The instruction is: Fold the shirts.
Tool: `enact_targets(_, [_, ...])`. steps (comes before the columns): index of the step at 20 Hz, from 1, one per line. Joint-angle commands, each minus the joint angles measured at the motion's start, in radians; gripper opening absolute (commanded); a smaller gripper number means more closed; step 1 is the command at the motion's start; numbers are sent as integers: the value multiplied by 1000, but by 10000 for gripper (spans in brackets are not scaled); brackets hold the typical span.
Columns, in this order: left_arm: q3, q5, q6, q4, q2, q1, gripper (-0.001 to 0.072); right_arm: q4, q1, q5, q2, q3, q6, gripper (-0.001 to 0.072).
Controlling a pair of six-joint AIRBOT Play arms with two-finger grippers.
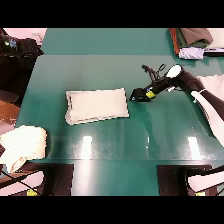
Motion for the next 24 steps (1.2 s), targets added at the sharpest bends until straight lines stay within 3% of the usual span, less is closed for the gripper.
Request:
enact_targets(1, [0,-2,2,-3,1,1,26,244,12,-31,-93,-27,-63,625])
enact_targets(3, [0,-2,2,-3,1,1,26,311,48,-41,-134,-27,-84,620])
enact_targets(5, [0,-2,2,-3,1,1,26,340,82,-53,-155,-27,-106,555])
enact_targets(8, [0,-2,2,-4,1,1,26,339,116,-106,-156,-24,-108,520])
enact_targets(10, [0,-3,2,-6,1,1,26,336,122,-126,-156,2,-134,180])
enact_targets(13, [0,-13,1,-23,1,-3,26,309,118,-115,-152,85,-156,14])
enact_targets(17, [0,-7,1,-24,1,-104,26,156,24,-101,-42,181,-71,13])
enact_targets(24, [0,142,1,-25,1,-348,26,-79,-398,10,194,253,-30,13])
